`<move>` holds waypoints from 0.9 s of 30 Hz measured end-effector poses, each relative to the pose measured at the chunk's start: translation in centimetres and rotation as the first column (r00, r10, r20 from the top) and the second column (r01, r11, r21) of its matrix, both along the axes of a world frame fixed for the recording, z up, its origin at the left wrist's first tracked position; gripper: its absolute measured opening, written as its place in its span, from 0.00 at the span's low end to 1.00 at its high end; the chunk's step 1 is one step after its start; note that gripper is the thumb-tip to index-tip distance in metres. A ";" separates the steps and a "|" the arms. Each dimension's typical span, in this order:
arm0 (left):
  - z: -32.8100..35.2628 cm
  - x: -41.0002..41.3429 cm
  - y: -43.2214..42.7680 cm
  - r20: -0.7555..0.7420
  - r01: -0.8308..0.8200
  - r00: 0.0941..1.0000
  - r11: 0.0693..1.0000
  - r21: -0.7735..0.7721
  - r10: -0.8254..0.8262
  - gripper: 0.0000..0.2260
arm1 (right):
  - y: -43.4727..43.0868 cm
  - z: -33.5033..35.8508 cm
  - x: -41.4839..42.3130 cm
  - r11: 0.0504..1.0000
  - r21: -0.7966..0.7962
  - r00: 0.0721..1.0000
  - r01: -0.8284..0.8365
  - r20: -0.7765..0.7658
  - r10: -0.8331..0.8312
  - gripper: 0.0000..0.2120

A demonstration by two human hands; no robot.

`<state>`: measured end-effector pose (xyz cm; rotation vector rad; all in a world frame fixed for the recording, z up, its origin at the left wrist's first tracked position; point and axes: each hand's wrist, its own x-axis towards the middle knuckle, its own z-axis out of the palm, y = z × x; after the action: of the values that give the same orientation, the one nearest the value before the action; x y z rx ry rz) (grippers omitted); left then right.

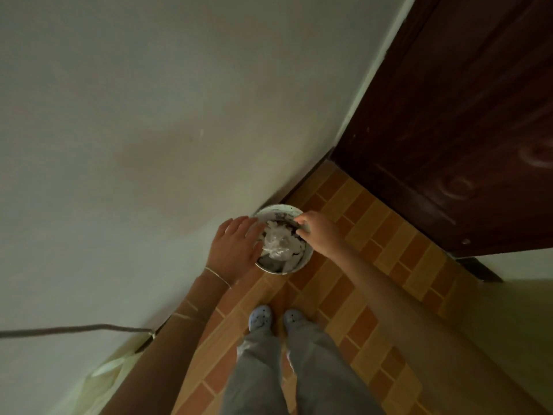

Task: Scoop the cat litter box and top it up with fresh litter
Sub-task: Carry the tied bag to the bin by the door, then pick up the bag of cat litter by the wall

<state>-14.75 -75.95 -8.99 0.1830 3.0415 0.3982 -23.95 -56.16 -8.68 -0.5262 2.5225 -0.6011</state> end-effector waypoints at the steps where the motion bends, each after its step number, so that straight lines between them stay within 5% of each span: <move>1: 0.0 -0.1 0.1 0.016 -0.002 1.000 1.000 -0.004 0.002 0.18 | 0.2 0.0 -0.2 1.000 -0.006 1.000 -0.002 0.005 0.002 0.17; 15: 3.1 0.8 2.5 0.050 -0.032 0.998 0.999 -0.043 0.034 0.20 | 4.0 3.9 1.8 0.991 -0.061 0.976 -0.119 -0.193 0.105 0.18; 27: 10.1 4.1 5.1 -0.175 -0.157 0.974 0.986 -0.058 0.144 0.21 | 4.5 10.6 4.6 0.924 0.054 0.762 -0.377 -0.549 0.344 0.23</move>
<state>-10.65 -70.82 1.11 -0.0197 3.2444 0.2968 -19.38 -51.68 1.87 -1.3452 2.8041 -0.4130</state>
